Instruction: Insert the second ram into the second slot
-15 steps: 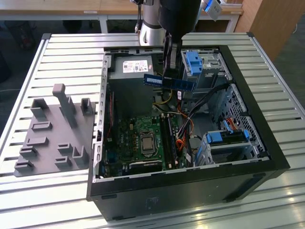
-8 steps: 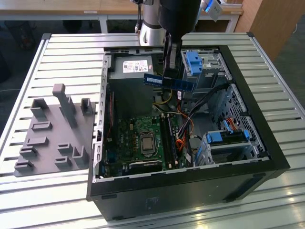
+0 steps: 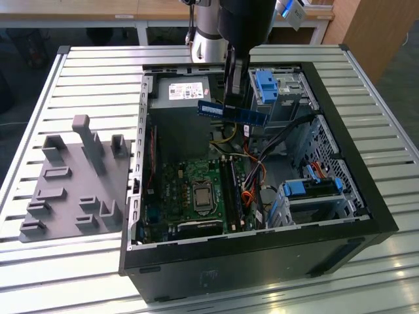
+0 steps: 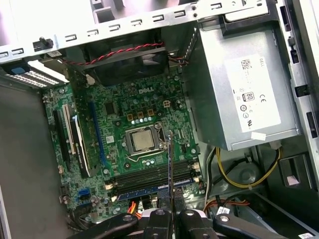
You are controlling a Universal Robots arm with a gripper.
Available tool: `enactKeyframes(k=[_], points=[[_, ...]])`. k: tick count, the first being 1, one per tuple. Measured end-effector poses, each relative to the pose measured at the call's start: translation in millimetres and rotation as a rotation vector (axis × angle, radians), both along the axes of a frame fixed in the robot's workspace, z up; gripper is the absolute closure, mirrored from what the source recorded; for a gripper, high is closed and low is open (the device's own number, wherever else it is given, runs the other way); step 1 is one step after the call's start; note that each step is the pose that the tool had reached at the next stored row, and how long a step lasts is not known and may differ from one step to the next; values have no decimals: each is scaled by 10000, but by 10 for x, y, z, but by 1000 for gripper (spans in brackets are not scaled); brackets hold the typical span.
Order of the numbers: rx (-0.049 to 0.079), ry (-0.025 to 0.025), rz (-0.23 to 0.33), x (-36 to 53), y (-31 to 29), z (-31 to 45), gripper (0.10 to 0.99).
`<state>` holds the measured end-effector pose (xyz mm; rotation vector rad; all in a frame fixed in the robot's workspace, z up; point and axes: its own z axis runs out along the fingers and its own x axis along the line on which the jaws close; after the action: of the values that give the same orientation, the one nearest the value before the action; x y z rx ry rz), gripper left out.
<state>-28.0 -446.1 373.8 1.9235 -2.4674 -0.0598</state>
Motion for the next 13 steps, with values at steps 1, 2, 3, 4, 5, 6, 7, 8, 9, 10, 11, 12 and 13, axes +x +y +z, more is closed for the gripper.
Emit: enactKeyframes(k=[1, 2, 3, 4, 5, 6, 7, 8, 9, 10, 11, 12, 13], points=[[0, 0, -24, 0, 0, 0, 949], [0, 0, -46, 0, 0, 0, 949], [0, 0, -68, 0, 0, 0, 949], [0, 0, -90, 0, 0, 0, 949], [0, 0, -112, 0, 0, 0, 949], [0, 0, -132, 0, 0, 0, 949], [0, 0, -152, 0, 0, 0, 949], [0, 0, -174, 0, 0, 0, 949], [0, 0, -194, 0, 0, 0, 949], [0, 0, -214, 0, 0, 0, 949], [0, 0, -235, 0, 0, 0, 949], [0, 0, -256, 0, 0, 0, 949], [0, 0, -276, 0, 0, 0, 949]])
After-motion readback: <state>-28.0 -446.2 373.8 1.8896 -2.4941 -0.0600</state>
